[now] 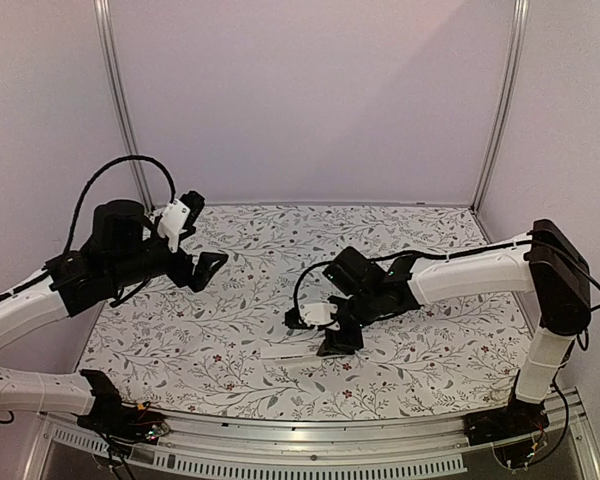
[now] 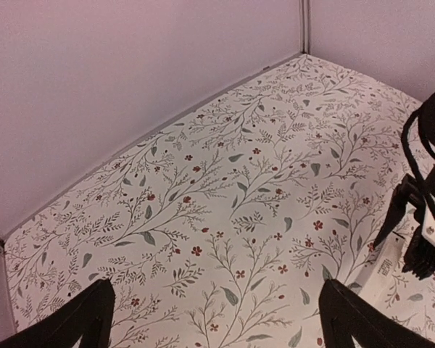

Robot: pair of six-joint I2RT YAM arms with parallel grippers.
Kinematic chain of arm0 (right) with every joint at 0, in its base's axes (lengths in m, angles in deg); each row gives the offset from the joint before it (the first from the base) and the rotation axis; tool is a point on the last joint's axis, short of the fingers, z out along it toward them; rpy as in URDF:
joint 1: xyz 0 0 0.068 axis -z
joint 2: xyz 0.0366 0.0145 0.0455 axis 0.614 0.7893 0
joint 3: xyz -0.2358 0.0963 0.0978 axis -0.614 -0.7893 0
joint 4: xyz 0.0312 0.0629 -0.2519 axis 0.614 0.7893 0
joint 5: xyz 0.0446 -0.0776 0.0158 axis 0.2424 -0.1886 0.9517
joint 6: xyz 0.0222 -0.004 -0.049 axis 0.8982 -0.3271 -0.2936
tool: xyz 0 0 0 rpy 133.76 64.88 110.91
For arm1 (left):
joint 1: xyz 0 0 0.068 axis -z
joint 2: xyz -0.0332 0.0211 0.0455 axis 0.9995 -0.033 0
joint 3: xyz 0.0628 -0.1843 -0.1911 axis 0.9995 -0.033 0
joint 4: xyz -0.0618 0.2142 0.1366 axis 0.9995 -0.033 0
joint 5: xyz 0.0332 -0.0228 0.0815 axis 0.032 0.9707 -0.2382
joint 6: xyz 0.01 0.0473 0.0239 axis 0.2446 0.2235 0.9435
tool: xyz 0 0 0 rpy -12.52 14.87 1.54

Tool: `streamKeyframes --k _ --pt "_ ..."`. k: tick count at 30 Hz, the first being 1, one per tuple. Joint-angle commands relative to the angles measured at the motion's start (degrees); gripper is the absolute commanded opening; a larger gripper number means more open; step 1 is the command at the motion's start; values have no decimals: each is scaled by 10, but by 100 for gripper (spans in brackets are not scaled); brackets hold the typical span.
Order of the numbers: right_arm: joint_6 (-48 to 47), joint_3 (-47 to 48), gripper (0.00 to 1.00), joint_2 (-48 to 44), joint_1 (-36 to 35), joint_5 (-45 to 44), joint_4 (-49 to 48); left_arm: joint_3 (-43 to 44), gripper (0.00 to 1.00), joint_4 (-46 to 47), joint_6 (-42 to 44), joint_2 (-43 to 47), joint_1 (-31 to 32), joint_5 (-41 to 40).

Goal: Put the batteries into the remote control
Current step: Hold the remote control at the center of the board.

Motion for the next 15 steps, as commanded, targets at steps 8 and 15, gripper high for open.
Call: streamKeyframes --k 8,15 --pt "-29 56 59 67 -20 -8 85 31 100 9 -145 -1 -17 -108" --pt "-33 69 53 96 -20 -15 98 37 100 7 -224 -14 -17 -71"
